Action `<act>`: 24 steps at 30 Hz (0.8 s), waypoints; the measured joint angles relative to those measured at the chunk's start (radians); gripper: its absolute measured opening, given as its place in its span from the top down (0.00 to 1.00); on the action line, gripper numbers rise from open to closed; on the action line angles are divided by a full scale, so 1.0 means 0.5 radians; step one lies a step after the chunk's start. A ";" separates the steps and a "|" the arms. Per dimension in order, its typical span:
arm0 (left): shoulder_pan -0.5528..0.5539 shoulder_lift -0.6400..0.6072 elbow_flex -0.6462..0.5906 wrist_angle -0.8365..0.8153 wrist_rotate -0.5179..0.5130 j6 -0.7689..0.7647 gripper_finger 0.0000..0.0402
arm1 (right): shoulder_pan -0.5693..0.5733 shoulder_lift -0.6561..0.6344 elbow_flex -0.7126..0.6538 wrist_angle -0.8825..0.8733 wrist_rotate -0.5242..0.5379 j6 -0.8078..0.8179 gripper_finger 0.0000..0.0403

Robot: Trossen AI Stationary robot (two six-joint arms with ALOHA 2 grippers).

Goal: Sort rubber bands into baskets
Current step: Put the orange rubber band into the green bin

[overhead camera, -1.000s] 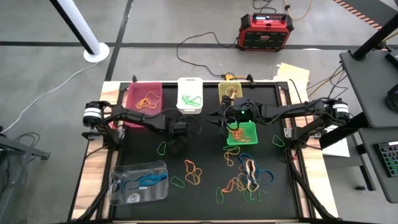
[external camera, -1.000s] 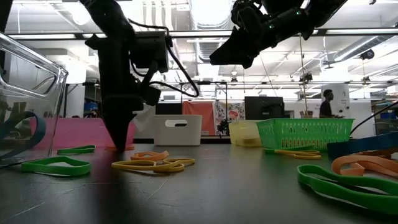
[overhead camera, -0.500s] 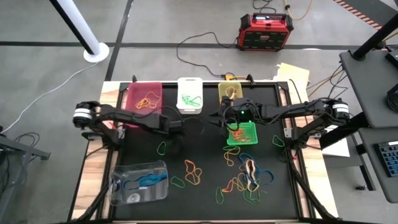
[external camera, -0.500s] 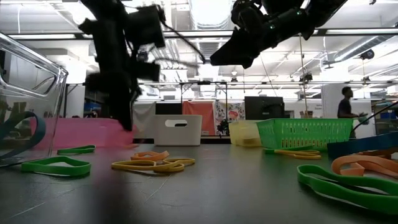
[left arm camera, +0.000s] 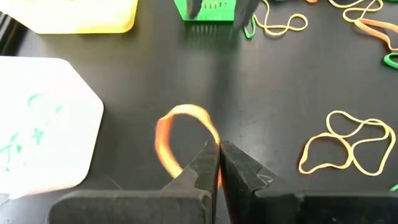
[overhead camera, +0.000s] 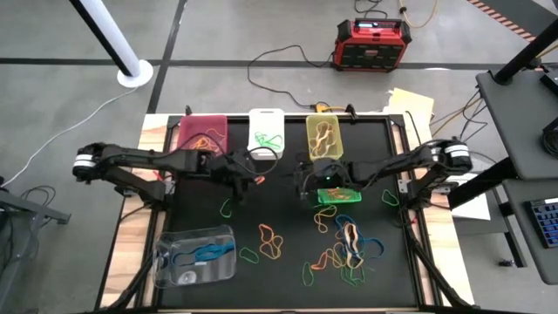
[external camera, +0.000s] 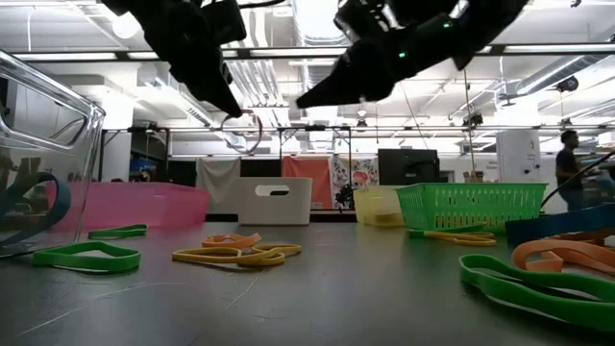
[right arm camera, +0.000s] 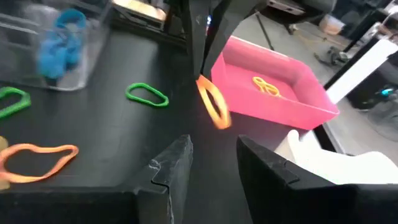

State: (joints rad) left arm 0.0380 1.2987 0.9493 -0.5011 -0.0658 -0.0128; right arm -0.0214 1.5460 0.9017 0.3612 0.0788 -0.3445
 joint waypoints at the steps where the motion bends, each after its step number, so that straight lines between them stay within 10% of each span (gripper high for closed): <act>1: 0.000 0.000 0.000 0.001 -0.001 -0.005 1.00 | 0.000 0.035 0.033 0.000 0.020 -0.013 0.69; 16: 0.000 0.072 0.001 0.061 0.010 0.008 1.00 | -0.010 0.587 0.664 -0.409 0.166 -0.147 0.70; 24: 0.000 0.072 0.001 0.066 0.008 0.009 1.00 | -0.010 0.635 0.732 -0.494 0.214 -0.187 0.95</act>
State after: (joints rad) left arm 0.0380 1.3346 0.9497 -0.4683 -0.0616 -0.0082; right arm -0.0265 1.8633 1.2676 0.1144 0.1856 -0.4378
